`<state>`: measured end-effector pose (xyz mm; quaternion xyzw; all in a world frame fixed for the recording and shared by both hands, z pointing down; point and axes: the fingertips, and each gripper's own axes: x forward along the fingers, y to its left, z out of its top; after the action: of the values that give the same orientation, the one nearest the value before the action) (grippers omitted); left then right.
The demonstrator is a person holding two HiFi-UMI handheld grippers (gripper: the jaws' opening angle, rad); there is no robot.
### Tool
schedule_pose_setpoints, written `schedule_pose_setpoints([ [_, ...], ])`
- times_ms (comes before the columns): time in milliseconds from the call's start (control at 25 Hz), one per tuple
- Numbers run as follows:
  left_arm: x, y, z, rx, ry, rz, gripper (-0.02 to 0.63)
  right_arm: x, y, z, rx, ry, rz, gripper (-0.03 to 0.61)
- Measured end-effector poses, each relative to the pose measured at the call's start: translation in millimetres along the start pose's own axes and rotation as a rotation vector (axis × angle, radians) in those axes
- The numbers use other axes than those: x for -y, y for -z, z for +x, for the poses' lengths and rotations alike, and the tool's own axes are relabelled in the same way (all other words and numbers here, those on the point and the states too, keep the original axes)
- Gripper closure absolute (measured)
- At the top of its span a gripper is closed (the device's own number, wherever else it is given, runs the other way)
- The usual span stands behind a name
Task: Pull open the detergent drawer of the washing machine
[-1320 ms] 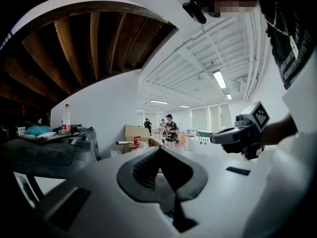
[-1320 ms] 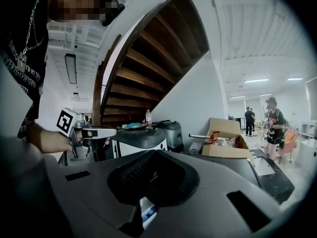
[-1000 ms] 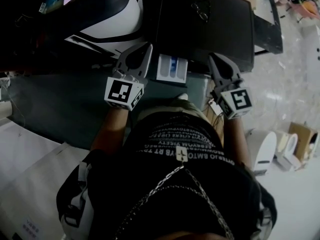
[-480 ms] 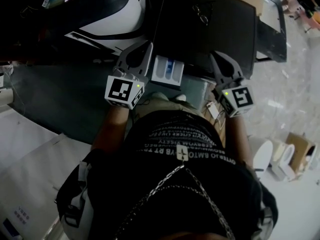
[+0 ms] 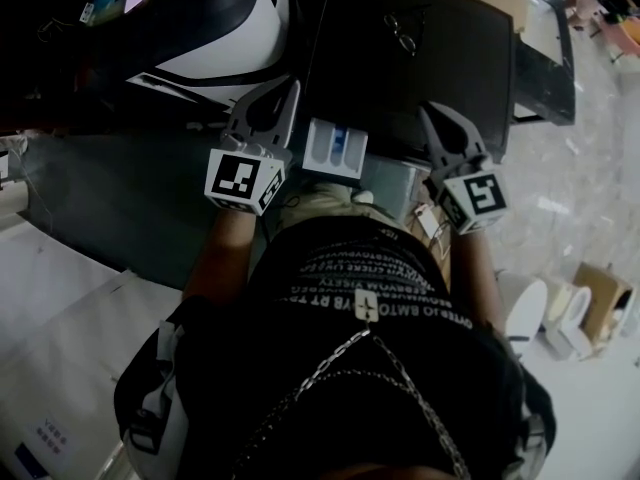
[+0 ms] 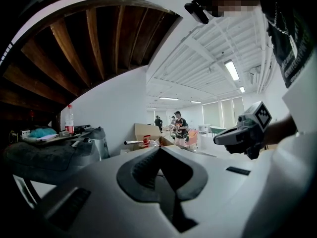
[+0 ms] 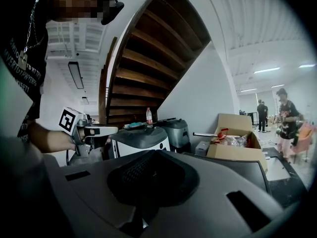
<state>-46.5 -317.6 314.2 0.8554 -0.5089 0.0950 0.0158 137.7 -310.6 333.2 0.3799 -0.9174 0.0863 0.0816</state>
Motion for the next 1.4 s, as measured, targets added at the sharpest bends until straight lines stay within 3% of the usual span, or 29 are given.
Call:
schedule_pose_setpoints([
  [480,-39.4,-10.1,73.3,0.026,0.072,-0.021,0.618,46.9,-4.5,40.8,-0.052,0.086,-0.004,0.575],
  [1400,-82.6,-12.2,153.8,0.028,0.147,-0.033,0.619,94.6,-19.3,99.0,-0.028,0.135,0.020,0.575],
])
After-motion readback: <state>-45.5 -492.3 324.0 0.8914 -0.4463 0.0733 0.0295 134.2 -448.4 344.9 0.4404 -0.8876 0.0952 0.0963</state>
